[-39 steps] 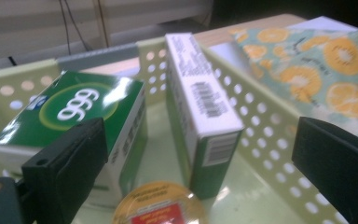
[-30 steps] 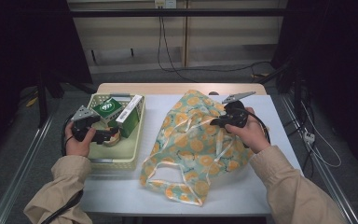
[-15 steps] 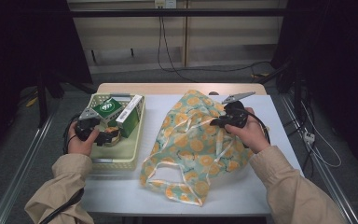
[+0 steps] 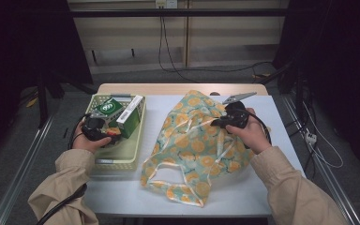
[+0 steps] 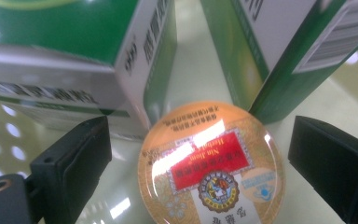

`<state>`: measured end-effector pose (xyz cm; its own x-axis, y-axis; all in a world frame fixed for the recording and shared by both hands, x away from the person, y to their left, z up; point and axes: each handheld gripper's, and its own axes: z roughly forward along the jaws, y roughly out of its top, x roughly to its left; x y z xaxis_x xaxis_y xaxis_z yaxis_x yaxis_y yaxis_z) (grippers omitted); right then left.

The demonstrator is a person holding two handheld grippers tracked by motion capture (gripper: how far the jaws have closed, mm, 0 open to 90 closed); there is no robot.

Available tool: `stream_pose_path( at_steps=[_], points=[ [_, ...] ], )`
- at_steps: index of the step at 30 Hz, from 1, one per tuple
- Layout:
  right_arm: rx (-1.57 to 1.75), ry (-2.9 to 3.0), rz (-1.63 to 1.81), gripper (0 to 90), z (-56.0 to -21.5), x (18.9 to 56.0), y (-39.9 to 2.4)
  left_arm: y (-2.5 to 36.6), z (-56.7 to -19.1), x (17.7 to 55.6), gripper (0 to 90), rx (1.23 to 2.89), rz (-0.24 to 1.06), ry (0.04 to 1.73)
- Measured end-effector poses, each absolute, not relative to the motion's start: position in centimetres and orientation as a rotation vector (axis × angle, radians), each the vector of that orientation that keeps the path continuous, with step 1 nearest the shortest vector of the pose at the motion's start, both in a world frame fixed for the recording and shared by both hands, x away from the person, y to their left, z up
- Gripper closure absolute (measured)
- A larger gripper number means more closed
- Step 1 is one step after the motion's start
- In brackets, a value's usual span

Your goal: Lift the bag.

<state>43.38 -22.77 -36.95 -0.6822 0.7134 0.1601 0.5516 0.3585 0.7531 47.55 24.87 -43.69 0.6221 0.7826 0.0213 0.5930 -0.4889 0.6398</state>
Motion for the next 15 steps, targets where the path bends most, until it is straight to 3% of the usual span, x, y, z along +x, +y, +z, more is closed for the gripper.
stream_pose_path(
  at_steps=[8, 15],
  points=[
    [1.142, 2.42, 1.226, 90.0, -36.91, 43.36, -22.9, 24.42, -44.37, 47.58, 14.1, 2.347, 0.387, 1.099],
    [1.143, 2.418, 1.227, 90.0, -36.83, 43.29, -22.94, 24.31, -44.02, 47.53, 20.3, 2.338, 0.355, 1.123]
  ],
)
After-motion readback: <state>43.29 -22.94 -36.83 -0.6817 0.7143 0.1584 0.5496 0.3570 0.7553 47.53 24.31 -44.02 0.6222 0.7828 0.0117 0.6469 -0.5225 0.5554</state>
